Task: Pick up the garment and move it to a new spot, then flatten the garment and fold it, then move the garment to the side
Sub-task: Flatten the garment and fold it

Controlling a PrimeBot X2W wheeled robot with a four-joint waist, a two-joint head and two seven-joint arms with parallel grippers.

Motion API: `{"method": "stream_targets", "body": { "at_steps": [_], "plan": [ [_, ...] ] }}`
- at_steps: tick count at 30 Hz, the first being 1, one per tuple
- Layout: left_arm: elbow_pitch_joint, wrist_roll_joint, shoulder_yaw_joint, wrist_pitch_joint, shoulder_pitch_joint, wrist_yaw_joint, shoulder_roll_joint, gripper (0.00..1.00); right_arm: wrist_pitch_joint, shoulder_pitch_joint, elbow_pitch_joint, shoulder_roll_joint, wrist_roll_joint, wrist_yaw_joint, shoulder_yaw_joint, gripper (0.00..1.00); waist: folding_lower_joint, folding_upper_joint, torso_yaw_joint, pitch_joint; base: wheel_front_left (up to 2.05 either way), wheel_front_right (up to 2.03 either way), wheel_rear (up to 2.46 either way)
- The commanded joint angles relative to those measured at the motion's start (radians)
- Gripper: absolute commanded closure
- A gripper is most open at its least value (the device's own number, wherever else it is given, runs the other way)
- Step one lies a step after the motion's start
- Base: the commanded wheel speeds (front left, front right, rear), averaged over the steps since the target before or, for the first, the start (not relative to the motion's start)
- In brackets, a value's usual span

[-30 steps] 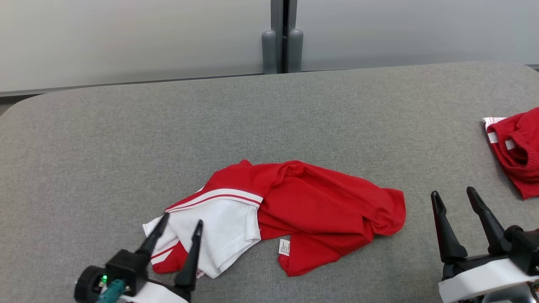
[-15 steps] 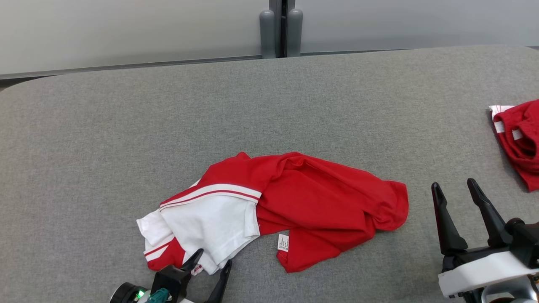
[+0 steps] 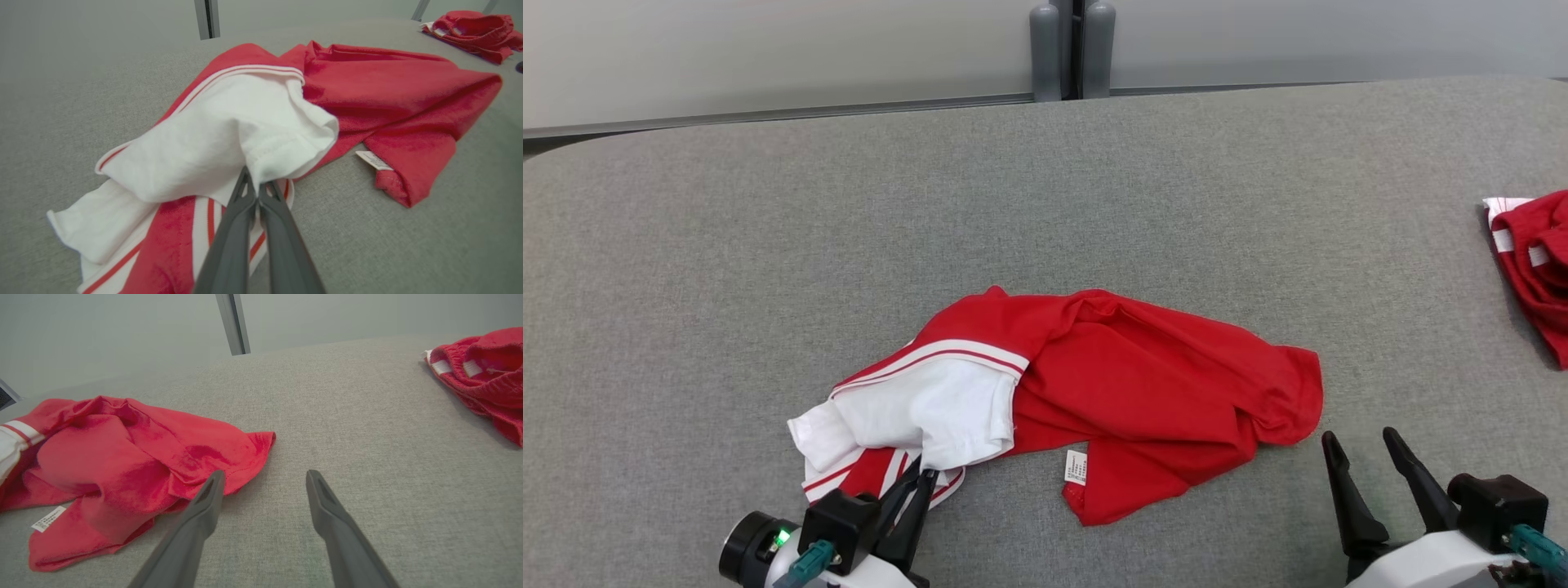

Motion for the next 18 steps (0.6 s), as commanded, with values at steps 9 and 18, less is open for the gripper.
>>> {"method": "stream_targets", "body": {
  "at_steps": [9, 18],
  "plan": [
    [-0.033, 0.002, 0.011, 0.003, -0.038, 0.017, 0.015, 1.0, -0.034, -0.101, 0.153, -0.013, 0.079, 0.0, 0.096, 0.0, 0.0, 0.0, 0.017, 0.026, 0.0, 0.0, 0.0],
    [-0.07, -0.005, 0.046, -0.05, -0.054, 0.04, 0.018, 1.0, -0.073, -0.141, 0.155, -0.038, 0.143, 0.0, 0.113, 1.0, 0.0, 0.0, 0.024, 0.025, 0.0, 0.0, 0.0]
  ]
}}
